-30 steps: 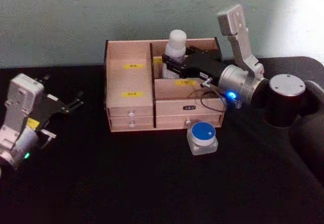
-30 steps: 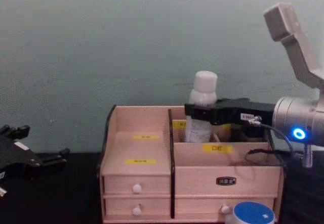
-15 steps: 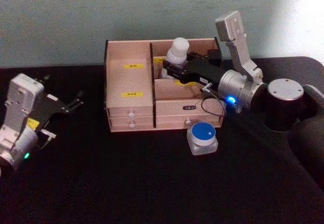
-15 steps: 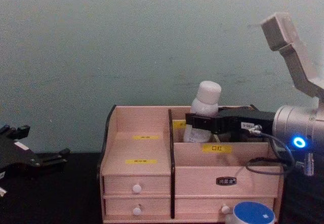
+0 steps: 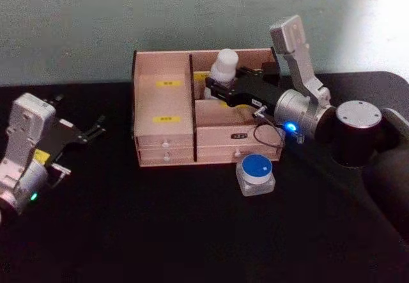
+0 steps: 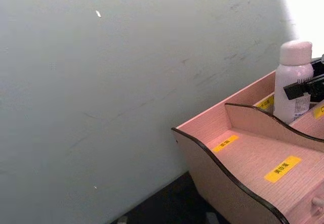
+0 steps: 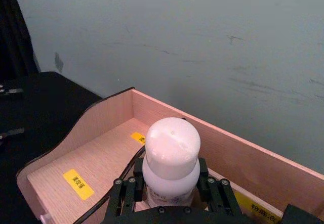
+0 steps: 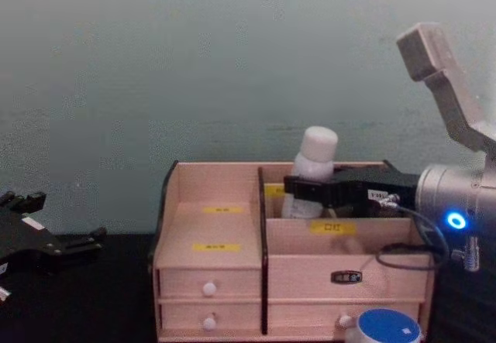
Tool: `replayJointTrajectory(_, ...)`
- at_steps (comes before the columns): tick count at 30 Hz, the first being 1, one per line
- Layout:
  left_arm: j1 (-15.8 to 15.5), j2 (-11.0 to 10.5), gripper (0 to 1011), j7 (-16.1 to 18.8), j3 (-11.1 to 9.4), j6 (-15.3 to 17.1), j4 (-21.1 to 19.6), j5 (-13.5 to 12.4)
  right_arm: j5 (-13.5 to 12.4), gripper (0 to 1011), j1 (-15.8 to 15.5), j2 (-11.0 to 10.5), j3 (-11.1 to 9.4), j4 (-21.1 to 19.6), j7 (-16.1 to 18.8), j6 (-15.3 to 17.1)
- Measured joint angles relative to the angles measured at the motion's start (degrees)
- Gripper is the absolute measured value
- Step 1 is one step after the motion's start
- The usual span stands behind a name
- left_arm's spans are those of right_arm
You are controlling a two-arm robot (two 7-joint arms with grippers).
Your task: Pick up the facial cleanser and watermelon frost from the table and place them into the tiered storage box.
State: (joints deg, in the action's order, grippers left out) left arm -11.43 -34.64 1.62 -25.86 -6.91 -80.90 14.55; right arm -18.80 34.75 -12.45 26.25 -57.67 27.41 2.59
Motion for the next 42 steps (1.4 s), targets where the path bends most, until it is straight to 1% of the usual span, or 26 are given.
replayJointTrajectory(4, 0.0, 0.0, 1001, 0.0, 0.0, 0.0, 0.0, 0.0, 0.0, 601, 0.0, 0.0, 0.0, 0.0, 0.0, 0.0)
replayJointTrajectory(5, 0.0, 0.0, 1001, 0.0, 0.0, 0.0, 0.0, 0.0, 0.0, 617, 0.0, 0.0, 0.0, 0.0, 0.0, 0.0)
replayJointTrajectory(11, 0.0, 0.0, 1001, 0.0, 0.0, 0.0, 0.0, 0.0, -0.1, 800, 0.0, 0.0, 0.0, 0.0, 0.1, 0.0)
replayJointTrajectory(16, 0.0, 0.0, 1001, 0.0, 0.0, 0.0, 0.0, 0.0, -0.1, 921, 0.0, 0.0, 0.0, 0.0, 0.1, 0.0)
replayJointTrajectory(17, 0.0, 0.0, 1001, 0.0, 0.0, 0.0, 0.0, 0.0, -0.1, 968, 0.0, 0.0, 0.0, -0.1, 0.1, 0.0)
replayJointTrajectory(19, 0.0, 0.0, 1001, 0.0, 0.0, 0.0, 0.0, 0.0, -0.1, 997, 0.0, 0.0, 0.0, -0.1, 0.1, 0.0)
replayJointTrajectory(32, 0.0, 0.0, 1001, 0.0, 0.0, 0.0, 0.0, 0.0, -0.3, 1002, 0.0, -0.1, 0.0, -0.1, 0.2, 0.1)
replayJointTrajectory(35, 0.0, 0.0, 1001, 0.0, 0.0, 0.0, 0.0, 0.0, -0.7, 1003, -0.5, -0.5, -0.4, -1.3, 0.6, 0.3)
replayJointTrajectory(40, 0.0, 0.0, 1001, 0.0, 0.0, 0.0, 0.0, 0.0, -1.1, 1002, -2.5, -2.3, -0.9, -5.3, 0.8, 1.6)
replayJointTrajectory(41, 0.0, 0.0, 1001, 0.0, 0.0, 0.0, 0.0, 0.0, -1.3, 1003, -3.5, -3.1, -1.0, -7.1, 0.9, 2.2)
replayJointTrajectory(42, 0.0, 0.0, 1001, 0.0, 0.0, 0.0, 0.0, 0.0, -1.3, 1003, -3.5, -3.1, -1.0, -7.1, 0.9, 2.2)
